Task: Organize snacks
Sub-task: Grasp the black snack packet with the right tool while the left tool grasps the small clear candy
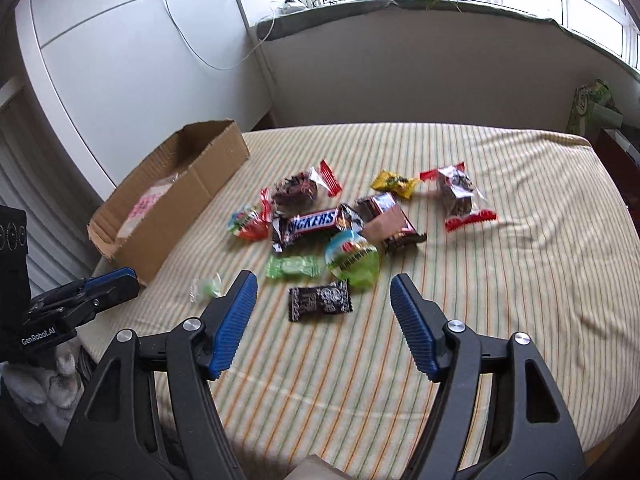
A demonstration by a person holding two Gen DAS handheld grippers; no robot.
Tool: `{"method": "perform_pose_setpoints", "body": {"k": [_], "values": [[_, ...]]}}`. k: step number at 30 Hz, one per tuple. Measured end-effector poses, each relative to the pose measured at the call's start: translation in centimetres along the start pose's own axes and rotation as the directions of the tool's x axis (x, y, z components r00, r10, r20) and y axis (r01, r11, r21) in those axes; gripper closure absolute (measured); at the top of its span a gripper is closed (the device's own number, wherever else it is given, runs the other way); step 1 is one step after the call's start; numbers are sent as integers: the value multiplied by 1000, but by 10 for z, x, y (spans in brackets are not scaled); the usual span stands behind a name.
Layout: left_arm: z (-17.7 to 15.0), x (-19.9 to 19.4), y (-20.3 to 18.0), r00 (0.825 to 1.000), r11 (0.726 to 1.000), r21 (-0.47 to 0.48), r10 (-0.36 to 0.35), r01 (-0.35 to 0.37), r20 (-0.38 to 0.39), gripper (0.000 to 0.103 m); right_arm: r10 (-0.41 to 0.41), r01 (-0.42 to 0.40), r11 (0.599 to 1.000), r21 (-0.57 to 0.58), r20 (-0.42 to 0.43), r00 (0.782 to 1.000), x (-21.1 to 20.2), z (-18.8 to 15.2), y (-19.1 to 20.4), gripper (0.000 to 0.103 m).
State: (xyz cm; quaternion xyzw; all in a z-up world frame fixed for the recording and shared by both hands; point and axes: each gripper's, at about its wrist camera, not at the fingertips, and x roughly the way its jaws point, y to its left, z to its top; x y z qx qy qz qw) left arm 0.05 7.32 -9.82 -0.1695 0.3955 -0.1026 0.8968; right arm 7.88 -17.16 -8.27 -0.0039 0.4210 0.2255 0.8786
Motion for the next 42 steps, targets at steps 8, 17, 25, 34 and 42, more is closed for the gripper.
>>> {"method": "perform_pose_setpoints", "body": {"k": [8, 17, 25, 34, 42], "values": [[-12, 26, -5, 997, 998, 35, 60, -58, -48, 62, -24, 22, 999, -25, -55, 998, 32, -20, 7, 31], [-5, 54, -11, 990, 986, 113, 131, -125, -49, 62, -56, 52, 998, -39, -82, 995, 54, -18, 6, 31], [-7, 67, -11, 984, 976, 139, 173, -167, -30, 62, -97, 90, 992, -86, -70, 993, 64, -16, 14, 31], [-7, 67, -8, 984, 976, 134, 176, -173, -5, 69, -146, 137, 980, -143, -56, 988, 68, -18, 24, 49], [-9, 64, -8, 987, 977, 139, 162, -161, 1, 75, -120, 112, 986, -126, -61, 991, 63, -21, 18, 65]]}}
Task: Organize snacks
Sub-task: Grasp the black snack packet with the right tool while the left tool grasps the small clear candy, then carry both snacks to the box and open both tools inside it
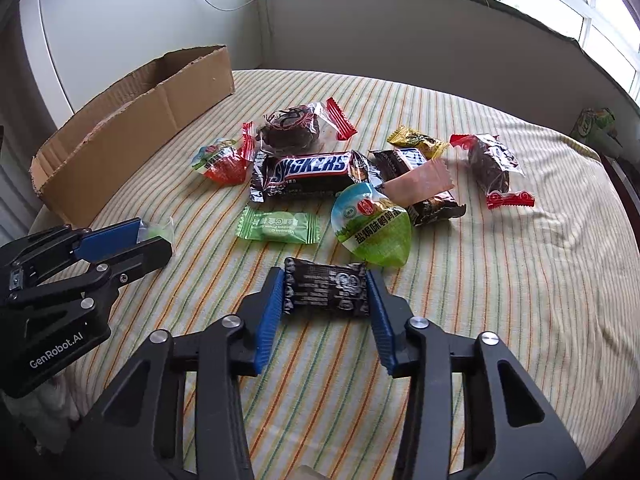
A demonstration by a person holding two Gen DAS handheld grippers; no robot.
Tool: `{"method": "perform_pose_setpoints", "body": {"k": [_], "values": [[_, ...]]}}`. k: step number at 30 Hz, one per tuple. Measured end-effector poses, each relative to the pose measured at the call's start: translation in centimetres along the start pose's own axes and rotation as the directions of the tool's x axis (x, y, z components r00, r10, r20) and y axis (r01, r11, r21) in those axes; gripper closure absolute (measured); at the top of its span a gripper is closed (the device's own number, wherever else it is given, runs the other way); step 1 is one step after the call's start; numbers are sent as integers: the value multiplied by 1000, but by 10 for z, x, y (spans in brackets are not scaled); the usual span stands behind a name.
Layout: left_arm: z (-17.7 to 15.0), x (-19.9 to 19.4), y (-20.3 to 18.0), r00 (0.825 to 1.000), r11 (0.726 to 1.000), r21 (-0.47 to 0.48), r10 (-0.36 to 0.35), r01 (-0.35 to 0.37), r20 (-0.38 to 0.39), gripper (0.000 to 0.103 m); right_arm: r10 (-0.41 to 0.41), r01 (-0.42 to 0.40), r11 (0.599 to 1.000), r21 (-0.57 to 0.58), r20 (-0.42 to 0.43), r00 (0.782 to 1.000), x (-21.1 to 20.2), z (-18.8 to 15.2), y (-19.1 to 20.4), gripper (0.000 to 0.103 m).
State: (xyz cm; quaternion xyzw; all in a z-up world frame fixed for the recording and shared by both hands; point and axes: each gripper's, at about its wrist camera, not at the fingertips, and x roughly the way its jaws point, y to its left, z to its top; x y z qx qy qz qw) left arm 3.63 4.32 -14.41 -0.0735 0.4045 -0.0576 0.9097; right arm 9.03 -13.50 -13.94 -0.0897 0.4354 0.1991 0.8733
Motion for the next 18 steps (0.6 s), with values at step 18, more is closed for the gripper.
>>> {"method": "perform_pose_setpoints", "body": {"k": [18], "values": [[-1, -17, 3, 999, 997, -49, -50, 51, 13, 77, 65, -66, 995, 75, 19, 998, -19, -9, -10, 70]]}}
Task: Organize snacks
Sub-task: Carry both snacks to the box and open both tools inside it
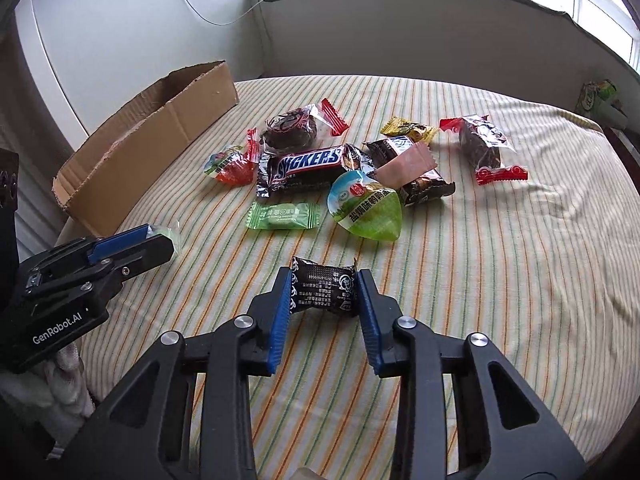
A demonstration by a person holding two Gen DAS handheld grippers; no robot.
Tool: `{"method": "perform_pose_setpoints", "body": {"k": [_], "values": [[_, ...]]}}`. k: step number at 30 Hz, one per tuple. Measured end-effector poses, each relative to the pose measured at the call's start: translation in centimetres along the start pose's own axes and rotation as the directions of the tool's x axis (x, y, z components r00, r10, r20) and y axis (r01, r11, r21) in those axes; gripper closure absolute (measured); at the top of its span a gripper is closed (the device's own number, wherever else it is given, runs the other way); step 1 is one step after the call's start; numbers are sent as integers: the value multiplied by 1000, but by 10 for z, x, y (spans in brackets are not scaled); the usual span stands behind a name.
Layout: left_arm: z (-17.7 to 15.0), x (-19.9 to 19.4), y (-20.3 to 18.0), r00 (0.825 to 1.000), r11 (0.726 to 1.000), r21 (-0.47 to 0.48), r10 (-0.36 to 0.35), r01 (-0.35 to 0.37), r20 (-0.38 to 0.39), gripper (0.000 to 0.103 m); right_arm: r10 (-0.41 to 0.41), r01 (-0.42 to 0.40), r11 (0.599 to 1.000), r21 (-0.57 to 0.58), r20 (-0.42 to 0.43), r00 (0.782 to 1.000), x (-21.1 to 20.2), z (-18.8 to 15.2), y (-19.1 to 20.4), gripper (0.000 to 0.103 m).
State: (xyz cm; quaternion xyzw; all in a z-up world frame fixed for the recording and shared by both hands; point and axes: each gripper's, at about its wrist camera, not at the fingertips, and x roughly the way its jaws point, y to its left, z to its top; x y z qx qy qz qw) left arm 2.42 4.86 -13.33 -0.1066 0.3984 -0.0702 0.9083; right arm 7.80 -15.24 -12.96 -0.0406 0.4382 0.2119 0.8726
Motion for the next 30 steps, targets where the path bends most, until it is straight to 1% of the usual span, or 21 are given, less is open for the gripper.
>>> {"method": "perform_pose_setpoints", "body": {"k": [6, 15, 22, 26, 30], "values": [[4, -14, -3, 1000, 1000, -1, -12, 12, 28, 77, 19, -19, 1000, 8, 29, 999, -18, 5, 2, 70], [17, -43, 5, 996, 1000, -17, -12, 13, 93, 77, 59, -56, 998, -40, 91, 994, -45, 23, 27, 70], [26, -64, 27, 990, 999, -47, 30, -23, 141, 77, 100, -89, 992, -94, 125, 987, -49, 51, 55, 70], [30, -75, 46, 984, 995, -74, 72, -60, 166, 77, 112, -92, 986, -142, 140, 984, -45, 67, 74, 70], [35, -84, 71, 976, 989, -110, 121, -102, 181, 77, 141, -115, 978, -177, 141, 980, -38, 87, 92, 70]]}}
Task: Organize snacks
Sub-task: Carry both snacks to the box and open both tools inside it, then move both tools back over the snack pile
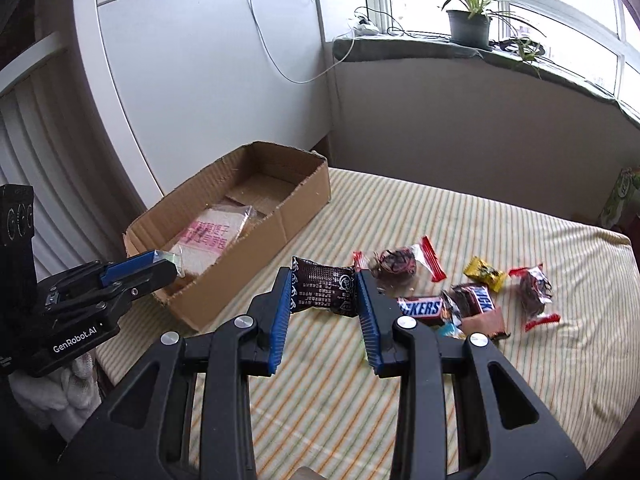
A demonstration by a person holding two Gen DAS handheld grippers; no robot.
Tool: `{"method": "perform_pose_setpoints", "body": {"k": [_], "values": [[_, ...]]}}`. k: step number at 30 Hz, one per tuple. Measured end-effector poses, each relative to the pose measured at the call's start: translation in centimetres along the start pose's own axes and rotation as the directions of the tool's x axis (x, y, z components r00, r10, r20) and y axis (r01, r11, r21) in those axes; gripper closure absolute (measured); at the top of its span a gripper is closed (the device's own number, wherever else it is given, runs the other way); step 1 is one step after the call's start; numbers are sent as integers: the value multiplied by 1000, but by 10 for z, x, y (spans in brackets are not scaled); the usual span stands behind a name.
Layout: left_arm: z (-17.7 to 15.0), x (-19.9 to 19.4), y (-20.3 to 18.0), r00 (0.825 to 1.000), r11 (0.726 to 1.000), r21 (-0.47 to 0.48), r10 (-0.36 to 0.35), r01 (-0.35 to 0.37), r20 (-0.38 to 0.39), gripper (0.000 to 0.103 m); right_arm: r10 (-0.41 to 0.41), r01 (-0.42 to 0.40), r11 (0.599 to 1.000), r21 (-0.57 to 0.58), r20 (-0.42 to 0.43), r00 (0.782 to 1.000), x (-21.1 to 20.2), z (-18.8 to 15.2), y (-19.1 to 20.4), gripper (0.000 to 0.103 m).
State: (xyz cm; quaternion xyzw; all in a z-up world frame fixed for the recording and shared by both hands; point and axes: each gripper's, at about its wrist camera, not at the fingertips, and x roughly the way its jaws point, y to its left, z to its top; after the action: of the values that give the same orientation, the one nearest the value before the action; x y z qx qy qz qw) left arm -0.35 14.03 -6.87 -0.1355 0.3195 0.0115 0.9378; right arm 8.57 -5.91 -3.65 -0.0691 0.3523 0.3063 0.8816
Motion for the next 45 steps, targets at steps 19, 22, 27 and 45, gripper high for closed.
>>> {"method": "perform_pose_setpoints", "body": {"k": [19, 22, 27, 45], "values": [[23, 15, 76, 990, 988, -75, 138, -137, 4, 77, 42, -50, 992, -115, -68, 997, 107, 70, 48, 70], [24, 20, 78, 990, 987, -77, 138, -138, -12, 77, 51, -63, 991, -121, -99, 994, 125, 72, 54, 70], [25, 28, 80, 990, 986, -80, 142, -144, -25, 77, 58, -72, 990, -122, -120, 991, 138, 70, 58, 70], [24, 20, 81, 988, 981, -119, 150, -153, -30, 47, 20, -29, 993, -118, -73, 997, 121, 71, 56, 33]]}}
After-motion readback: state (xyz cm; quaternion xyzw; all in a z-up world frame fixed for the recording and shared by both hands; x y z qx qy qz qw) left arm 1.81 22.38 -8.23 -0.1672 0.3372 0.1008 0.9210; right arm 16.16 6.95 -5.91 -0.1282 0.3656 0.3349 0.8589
